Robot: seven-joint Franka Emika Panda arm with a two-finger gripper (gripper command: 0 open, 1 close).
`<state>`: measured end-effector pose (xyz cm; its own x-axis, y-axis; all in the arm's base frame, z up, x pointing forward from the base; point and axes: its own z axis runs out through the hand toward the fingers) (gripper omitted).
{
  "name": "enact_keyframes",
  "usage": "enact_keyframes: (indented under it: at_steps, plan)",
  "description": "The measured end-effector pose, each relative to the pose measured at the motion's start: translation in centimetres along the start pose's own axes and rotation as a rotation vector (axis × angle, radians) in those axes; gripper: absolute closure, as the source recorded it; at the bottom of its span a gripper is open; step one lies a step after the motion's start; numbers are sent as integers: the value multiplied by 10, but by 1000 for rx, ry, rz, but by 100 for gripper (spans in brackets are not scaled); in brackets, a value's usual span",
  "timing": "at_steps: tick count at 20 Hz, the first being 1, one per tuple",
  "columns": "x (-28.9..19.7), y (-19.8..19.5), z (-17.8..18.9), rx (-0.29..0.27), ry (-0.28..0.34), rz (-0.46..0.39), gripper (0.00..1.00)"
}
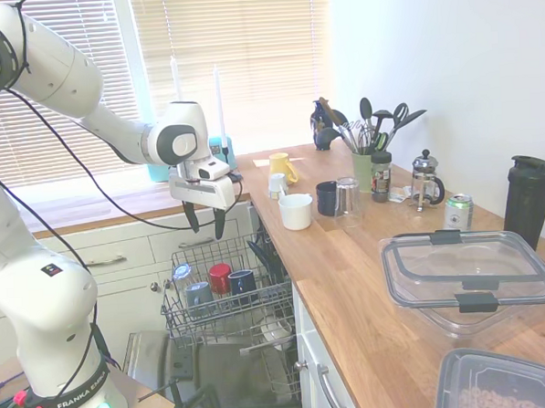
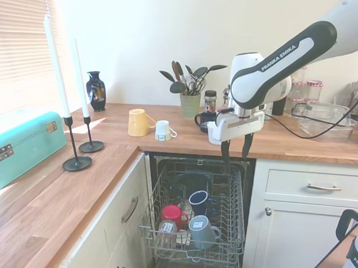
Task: Unload a mug from dishwasher
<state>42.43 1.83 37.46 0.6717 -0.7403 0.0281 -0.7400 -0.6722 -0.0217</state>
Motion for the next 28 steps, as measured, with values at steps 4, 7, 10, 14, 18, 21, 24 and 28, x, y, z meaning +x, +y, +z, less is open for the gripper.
enact_keyframes:
  at_steps: [4,7,10,14,18,21,24,28]
  plan:
    - [0,-1,0,-8,17,-22,0]
    - [-4,-7,8,-38,42,-57,0]
    - [-12,-17,22,-57,37,-92,0]
    - [-30,-38,47,-94,24,-156,0]
    - [-48,-62,74,-132,17,-243,0]
    - [-55,-74,95,-155,9,-284,0]
    - [-63,-83,120,-182,-10,-317,0]
    - [-72,-94,146,-196,-29,-354,0]
